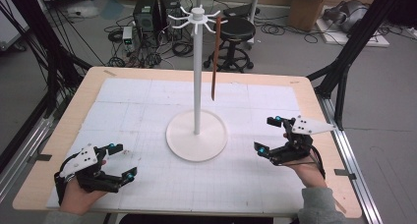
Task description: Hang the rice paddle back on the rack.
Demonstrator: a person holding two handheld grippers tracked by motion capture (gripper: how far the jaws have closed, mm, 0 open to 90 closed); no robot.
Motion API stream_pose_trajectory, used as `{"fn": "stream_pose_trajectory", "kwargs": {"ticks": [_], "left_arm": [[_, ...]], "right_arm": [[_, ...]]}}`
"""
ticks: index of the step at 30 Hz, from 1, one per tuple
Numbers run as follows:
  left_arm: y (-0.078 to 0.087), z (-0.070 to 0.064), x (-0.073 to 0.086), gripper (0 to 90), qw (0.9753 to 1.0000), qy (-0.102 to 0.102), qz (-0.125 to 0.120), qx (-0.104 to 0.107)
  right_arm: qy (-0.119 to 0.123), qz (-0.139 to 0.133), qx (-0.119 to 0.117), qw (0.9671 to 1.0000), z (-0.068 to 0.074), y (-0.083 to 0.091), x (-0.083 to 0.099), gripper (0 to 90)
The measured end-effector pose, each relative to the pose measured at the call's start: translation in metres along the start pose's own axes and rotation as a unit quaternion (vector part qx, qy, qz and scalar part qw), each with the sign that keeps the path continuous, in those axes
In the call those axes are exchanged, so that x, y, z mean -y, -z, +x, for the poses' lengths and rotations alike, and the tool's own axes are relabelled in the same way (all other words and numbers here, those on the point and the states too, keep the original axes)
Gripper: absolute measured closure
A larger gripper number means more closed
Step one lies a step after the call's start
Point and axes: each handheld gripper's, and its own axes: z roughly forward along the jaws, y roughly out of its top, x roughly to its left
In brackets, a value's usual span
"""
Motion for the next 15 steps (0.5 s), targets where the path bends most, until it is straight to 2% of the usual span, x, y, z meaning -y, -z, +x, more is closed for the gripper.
{"fn": "stream_pose_trajectory", "kwargs": {"ticks": [4,10,15], "left_arm": [[0.001,0.000,0.000,3.4,1.0000,-0.001,-0.002,0.001],[0.003,0.000,-0.002,3.4,1.0000,-0.002,-0.008,0.002],[0.004,0.002,-0.003,3.4,0.9999,-0.001,-0.010,0.000]], "right_arm": [[-0.010,-0.018,0.002,0.9998,0.002,0.010,0.007,0.0],[-0.014,-0.012,0.013,0.9998,0.004,0.020,0.021,0.0],[-0.030,-0.013,0.013,0.9994,0.007,0.025,0.029,0.0]]}}
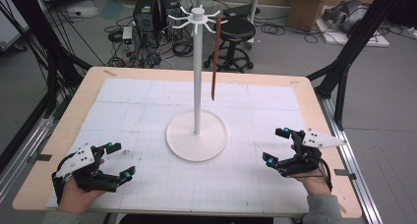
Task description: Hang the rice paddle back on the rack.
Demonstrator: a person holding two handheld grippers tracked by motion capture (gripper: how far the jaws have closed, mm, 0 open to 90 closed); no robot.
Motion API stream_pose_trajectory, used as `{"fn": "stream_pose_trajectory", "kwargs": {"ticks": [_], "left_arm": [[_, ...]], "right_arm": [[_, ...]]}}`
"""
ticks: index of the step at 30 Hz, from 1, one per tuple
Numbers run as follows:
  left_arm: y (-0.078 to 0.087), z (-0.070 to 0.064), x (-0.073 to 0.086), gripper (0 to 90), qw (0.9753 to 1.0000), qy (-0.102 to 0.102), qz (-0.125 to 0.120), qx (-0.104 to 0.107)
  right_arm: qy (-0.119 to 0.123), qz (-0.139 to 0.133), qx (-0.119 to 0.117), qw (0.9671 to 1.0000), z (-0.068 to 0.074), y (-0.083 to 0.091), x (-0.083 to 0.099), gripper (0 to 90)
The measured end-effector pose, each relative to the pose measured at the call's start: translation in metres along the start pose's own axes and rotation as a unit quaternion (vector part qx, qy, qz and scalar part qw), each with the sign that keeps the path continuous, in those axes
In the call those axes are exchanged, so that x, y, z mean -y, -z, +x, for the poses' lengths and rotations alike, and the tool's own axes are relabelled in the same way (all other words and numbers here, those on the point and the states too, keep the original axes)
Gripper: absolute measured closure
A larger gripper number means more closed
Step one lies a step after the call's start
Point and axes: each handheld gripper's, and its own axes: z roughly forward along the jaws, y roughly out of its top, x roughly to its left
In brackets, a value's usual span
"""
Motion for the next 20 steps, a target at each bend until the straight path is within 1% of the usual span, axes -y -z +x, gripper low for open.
{"fn": "stream_pose_trajectory", "kwargs": {"ticks": [6,8,10,12,14,15,20], "left_arm": [[0.002,0.001,-0.001,3.4,1.0000,0.001,-0.004,-0.001],[0.002,0.000,-0.002,3.4,1.0000,0.002,-0.009,0.000],[0.002,-0.001,-0.003,3.4,0.9999,0.001,-0.012,0.002],[0.001,-0.001,-0.003,3.4,0.9999,-0.001,-0.011,0.005],[0.000,0.000,-0.003,3.4,0.9999,0.000,-0.009,0.005],[-0.001,0.000,-0.003,3.4,0.9999,0.001,-0.010,0.004],[-0.002,0.000,-0.003,3.4,0.9999,0.002,-0.013,0.004]], "right_arm": [[0.006,0.009,0.005,0.9999,0.011,0.008,0.010,0.0],[0.001,0.004,0.009,0.9999,0.015,0.010,0.015,0.0],[-0.005,-0.012,0.013,0.9998,0.018,0.012,0.022,0.0],[-0.018,-0.021,0.020,0.9994,0.020,0.014,0.027,0.0],[-0.022,-0.027,0.029,0.9990,0.019,0.014,0.031,0.0],[-0.023,-0.025,0.033,0.9989,0.018,0.014,0.032,0.0],[-0.025,-0.017,0.033,0.9990,0.017,0.013,0.036,0.0]]}}
